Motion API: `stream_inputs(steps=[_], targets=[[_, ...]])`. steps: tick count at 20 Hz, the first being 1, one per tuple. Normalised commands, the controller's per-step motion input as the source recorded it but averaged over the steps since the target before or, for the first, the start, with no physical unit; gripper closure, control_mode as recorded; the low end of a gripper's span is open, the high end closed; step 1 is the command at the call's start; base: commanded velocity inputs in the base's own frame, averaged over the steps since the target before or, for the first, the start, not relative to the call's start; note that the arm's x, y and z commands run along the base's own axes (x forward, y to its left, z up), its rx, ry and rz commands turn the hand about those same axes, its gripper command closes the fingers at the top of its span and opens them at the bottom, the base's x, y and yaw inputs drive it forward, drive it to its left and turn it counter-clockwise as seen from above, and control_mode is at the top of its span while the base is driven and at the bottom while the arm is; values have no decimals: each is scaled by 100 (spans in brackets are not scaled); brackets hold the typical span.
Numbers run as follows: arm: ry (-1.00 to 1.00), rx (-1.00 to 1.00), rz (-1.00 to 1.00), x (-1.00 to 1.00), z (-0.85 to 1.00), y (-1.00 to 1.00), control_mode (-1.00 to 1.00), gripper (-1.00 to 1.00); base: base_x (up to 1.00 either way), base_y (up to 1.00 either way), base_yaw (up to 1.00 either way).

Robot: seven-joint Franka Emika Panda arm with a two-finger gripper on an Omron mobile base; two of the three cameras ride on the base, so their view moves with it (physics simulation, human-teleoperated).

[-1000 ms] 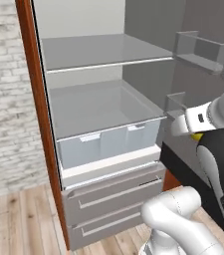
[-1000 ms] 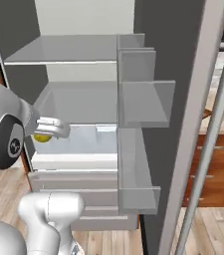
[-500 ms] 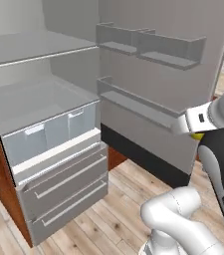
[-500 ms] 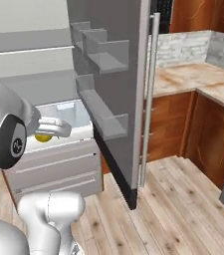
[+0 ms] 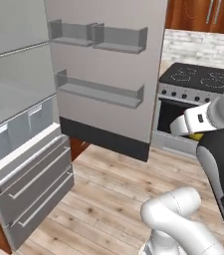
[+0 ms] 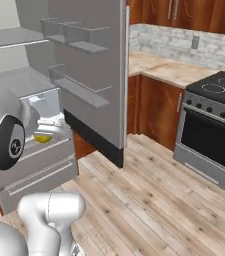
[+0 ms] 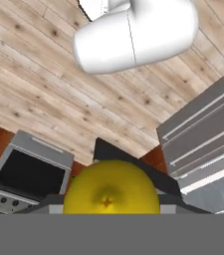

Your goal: Retrieve a lemon from the fridge and place it on the cutting board with the fish.

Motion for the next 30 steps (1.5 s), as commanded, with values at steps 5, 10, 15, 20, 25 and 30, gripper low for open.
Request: stream_inputs(steps=[5,10,15,20,25,30], targets=[[0,0,0,0,0,0,100,100,-96,0,-52],[0,0,0,0,0,0,100,100,-68,-18,-55],[0,0,0,0,0,0,100,100,-49,-22,-58],[0,0,0,0,0,0,100,100,0,0,-51],[0,0,0,0,0,0,100,100,37,5,-34],[0,0,0,0,0,0,100,100,47,-3,-12]])
